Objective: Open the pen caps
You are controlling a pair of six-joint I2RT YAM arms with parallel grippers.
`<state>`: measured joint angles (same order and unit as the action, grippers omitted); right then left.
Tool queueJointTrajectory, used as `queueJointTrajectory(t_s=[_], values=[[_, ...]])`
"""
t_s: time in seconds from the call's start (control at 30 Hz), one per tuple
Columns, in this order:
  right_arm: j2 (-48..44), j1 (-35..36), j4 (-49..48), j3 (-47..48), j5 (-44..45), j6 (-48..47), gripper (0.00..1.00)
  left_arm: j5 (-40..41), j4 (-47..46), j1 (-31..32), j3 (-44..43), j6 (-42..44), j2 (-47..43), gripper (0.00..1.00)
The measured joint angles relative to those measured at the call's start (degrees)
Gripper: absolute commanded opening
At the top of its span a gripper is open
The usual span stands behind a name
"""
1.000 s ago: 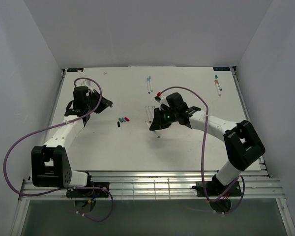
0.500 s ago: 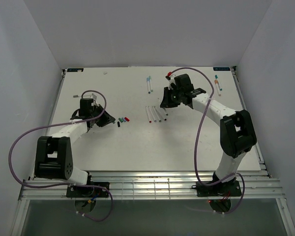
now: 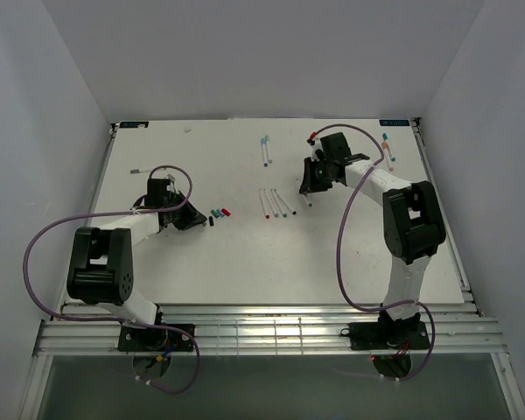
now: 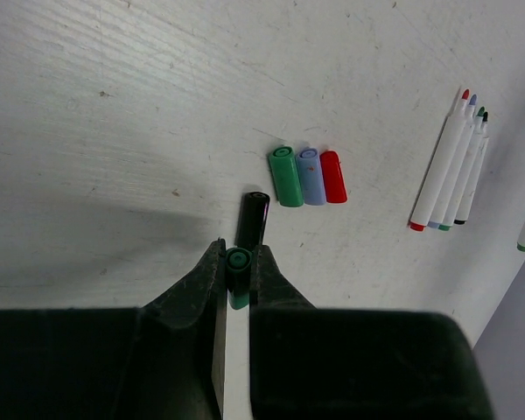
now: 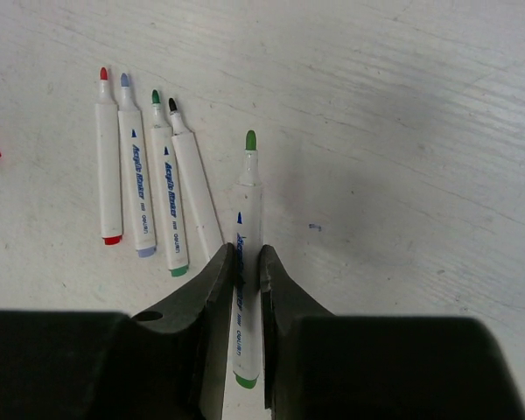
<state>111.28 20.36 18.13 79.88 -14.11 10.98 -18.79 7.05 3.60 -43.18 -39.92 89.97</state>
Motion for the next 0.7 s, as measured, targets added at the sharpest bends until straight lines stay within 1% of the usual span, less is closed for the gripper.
queueJointTrajectory(t_s=[0.1, 0.23, 0.43, 0.7], values=[[1.0, -0.1, 0.0, 1.4, -1.2, -0.7, 0.08, 0.2, -0.2, 0.0, 0.0, 0.0, 0.6, 0.24], [3.2, -0.2, -0.5, 3.4, -3.0, -1.1, 0.08, 0.4, -0.2, 0.0, 0.0, 0.0, 1.4, 0.31], [5.2, -0.7, -0.7, 3.4, -5.4, -1.2, 0.08, 0.8, -0.2, 0.0, 0.0, 0.0, 1.9, 0.34], [7.6, -1.3, -0.7, 4.9, -7.1, -1.4, 0.08, 0.3, -1.3, 0.3, 0.0, 0.0, 3.4, 0.35]])
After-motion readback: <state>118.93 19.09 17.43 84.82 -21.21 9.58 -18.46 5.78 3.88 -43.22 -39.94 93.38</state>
